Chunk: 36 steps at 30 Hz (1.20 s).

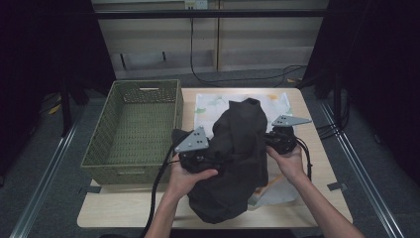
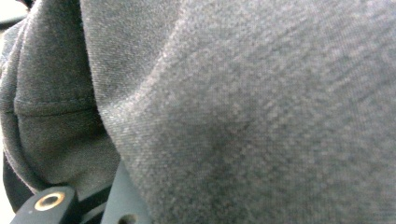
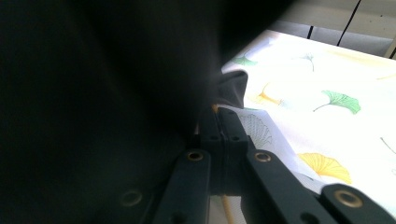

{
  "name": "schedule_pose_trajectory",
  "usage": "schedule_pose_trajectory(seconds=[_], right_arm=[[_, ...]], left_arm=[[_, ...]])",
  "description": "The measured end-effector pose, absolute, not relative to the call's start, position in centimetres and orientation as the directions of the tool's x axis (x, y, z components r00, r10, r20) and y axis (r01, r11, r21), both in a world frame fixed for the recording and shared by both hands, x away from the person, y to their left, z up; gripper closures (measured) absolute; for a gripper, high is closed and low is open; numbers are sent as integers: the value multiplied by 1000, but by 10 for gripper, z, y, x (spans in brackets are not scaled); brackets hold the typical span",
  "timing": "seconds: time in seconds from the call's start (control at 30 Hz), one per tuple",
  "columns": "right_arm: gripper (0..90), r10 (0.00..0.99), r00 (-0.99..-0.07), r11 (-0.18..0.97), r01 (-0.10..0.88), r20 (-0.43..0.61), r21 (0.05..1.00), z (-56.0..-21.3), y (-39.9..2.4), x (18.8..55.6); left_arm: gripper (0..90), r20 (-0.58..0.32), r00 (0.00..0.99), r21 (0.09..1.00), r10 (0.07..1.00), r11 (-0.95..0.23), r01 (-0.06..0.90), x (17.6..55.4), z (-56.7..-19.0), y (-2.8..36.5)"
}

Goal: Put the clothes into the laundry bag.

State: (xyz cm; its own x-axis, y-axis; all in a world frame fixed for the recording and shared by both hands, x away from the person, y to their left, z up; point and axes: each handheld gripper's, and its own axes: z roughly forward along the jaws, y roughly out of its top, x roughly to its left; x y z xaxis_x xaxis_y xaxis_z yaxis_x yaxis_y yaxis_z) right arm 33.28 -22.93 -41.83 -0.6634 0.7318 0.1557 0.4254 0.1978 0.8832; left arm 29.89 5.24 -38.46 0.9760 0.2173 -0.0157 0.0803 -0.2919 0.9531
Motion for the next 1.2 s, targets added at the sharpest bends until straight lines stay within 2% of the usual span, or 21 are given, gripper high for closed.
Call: schedule_pose_trajectory(seconds=[0.1,0.3,0.4,0.6,0.67,0.7,0.73,0.8,0.87,0.9,1.03,1.07,1.1,1.17,1.2], right_arm=[[900,731,-665,200,424,153,884,-419,-229,333],[900,736,-660,207,436,155,876,-421,-230,333],[900,734,-660,210,444,159,871,-423,-230,334],[900,730,-664,219,449,161,866,-425,-227,334],[900,731,-663,218,451,162,866,-425,-227,334],[900,731,-659,203,458,177,865,-424,-227,334],[900,729,-661,201,456,179,867,-423,-228,334],[900,729,-663,201,448,173,871,-420,-228,333],[900,727,-665,198,444,173,874,-418,-228,332],[900,726,-665,191,439,174,878,-416,-228,332],[900,720,-674,188,419,166,888,-408,-226,330],[900,718,-677,187,414,163,891,-406,-224,329],[900,717,-678,188,413,163,891,-405,-223,328],[900,716,-679,184,409,164,894,-404,-223,328],[900,717,-680,189,401,154,896,-403,-221,329]], left_arm=[[559,-10,980,935,197,-345,79,300,-395,40],[559,-36,981,923,189,-370,105,303,-415,29],[559,-78,984,899,160,-415,138,306,-433,21],[561,-91,985,855,149,-496,154,311,-459,7],[561,-71,986,837,150,-528,140,313,-463,5],[562,-44,983,814,181,-563,140,311,-467,2],[562,-23,990,806,142,-583,102,313,-471,-1],[562,-99,980,787,172,-589,183,308,-482,-4],[563,-82,985,784,154,-601,159,310,-483,-5],[563,-95,979,768,180,-613,187,306,-485,-7],[563,-93,981,755,168,-631,180,305,-488,-12],[562,-135,967,735,214,-634,243,301,-487,-12],[562,-117,974,743,196,-633,216,302,-488,-13],[560,-118,971,746,208,-626,225,300,-488,-13],[525,-166,945,726,280,-614,310,292,-487,-13]])
